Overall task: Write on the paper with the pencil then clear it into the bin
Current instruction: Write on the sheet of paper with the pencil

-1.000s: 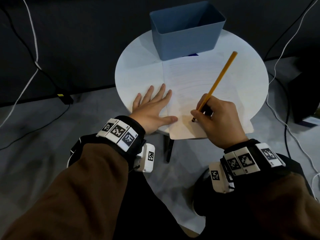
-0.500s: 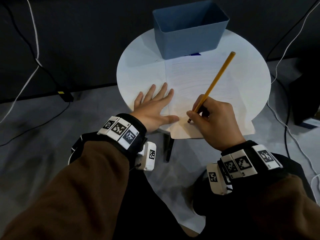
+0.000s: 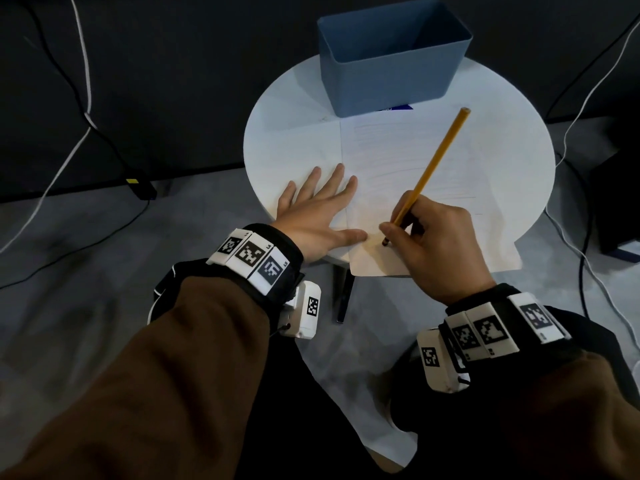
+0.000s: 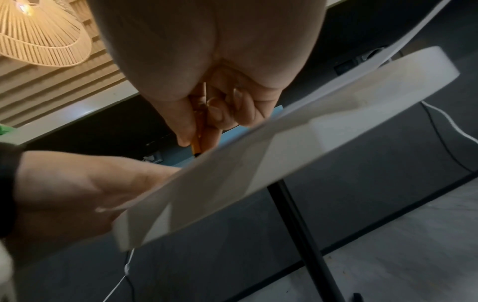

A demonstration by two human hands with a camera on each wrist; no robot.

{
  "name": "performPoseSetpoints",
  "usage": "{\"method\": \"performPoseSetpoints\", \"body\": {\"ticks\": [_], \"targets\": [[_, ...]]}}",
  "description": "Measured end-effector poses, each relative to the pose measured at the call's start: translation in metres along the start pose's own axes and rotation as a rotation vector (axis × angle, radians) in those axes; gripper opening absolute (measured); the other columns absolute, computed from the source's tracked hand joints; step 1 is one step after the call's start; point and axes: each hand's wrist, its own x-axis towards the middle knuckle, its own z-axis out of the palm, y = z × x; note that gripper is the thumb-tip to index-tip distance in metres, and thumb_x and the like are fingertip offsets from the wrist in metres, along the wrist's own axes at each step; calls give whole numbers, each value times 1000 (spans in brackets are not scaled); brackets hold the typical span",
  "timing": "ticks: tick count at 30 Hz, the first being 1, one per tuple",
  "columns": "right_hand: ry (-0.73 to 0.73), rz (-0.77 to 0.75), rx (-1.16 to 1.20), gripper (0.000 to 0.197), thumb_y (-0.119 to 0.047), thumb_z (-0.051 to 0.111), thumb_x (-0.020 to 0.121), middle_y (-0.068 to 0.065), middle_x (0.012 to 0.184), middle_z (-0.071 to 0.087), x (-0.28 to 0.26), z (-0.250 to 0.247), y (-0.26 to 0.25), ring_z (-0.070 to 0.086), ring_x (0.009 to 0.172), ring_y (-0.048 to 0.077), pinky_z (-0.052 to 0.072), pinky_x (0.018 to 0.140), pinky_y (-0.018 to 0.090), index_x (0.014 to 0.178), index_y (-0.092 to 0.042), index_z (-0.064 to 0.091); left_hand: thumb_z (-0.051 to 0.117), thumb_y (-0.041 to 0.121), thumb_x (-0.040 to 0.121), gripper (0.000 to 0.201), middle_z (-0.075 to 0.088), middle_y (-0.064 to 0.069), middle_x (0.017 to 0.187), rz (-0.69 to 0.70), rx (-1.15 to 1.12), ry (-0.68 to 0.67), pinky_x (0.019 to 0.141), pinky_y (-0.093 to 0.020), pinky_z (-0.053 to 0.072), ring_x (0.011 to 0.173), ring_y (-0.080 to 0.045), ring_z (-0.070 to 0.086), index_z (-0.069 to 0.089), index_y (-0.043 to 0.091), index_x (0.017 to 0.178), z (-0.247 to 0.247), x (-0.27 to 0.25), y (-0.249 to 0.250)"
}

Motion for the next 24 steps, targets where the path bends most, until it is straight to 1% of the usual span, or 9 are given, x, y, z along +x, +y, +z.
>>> {"method": "performPoseSetpoints", "body": {"ticks": [4, 8, 11, 12, 15, 16, 17, 21, 24], "targets": [[20, -14, 17, 17, -20, 72, 92, -15, 66, 64, 1, -1, -5, 60, 61, 8, 45, 58, 22, 81, -19, 60, 48, 69, 91, 87, -21, 23, 161, 1, -3, 2, 121, -41, -15, 147, -7, -26, -3, 44, 157, -1, 0, 0], [-47, -12, -12, 15, -25, 71, 93, -14, 71, 67, 0, 8, -9, 59, 61, 5, 52, 59, 36, 84, -21, 60, 47, 72, 90, 89, -21, 22, 161, -2, 5, 2, 120, -41, -15, 147, -7, -26, -5, 45, 156, 1, 1, 0], [-16, 0, -34, 16, -23, 71, 93, -11, 70, 66, 1, 1, -3, 59, 61, 8, 52, 60, 38, 82, -19, 60, 48, 70, 90, 88, -21, 22, 161, -5, 9, -9, 120, -40, -16, 148, -7, -26, -4, 44, 156, -1, -1, 1], [-3, 0, -22, 16, -21, 72, 92, -12, 69, 66, 2, -2, -3, 60, 61, 8, 51, 60, 36, 82, -18, 60, 48, 69, 91, 88, -21, 22, 161, -6, 9, -10, 120, -40, -15, 148, -7, -26, -3, 44, 157, -2, -1, 2], [14, -23, 6, 17, -17, 73, 91, -18, 65, 62, 2, -3, -7, 60, 61, 7, 42, 60, 15, 80, -18, 60, 49, 69, 90, 88, -21, 23, 161, -10, 2, -10, 121, -40, -15, 148, -7, -25, -3, 45, 156, -1, -1, 2], [6, -29, 9, 18, -17, 73, 91, -20, 64, 61, 2, -1, -8, 60, 62, 6, 39, 59, 11, 79, -18, 60, 49, 69, 90, 88, -21, 22, 161, -9, 1, -10, 121, -41, -15, 148, -7, -25, -3, 45, 156, -1, 0, 2], [-7, -30, 8, 18, -18, 73, 91, -20, 63, 60, 2, 2, -9, 60, 62, 7, 38, 59, 11, 79, -18, 60, 49, 70, 90, 88, -21, 22, 161, -9, 1, -10, 121, -41, -15, 148, -7, -25, -3, 45, 156, -1, 0, 2], [-10, -8, -26, 18, -20, 73, 92, -20, 63, 61, 1, 2, -3, 60, 60, 9, 45, 58, 22, 80, -18, 59, 49, 70, 90, 88, -21, 22, 162, -13, 11, -16, 121, -41, -15, 148, -8, -25, -3, 44, 157, -3, 0, 2], [37, -8, -35, 18, -17, 74, 91, -21, 62, 58, 4, -5, 0, 60, 61, 8, 40, 58, 12, 80, -16, 59, 48, 70, 90, 87, -20, 22, 162, -16, 11, -19, 121, -41, -15, 149, -8, -24, -2, 44, 157, -3, -2, 4]]}}
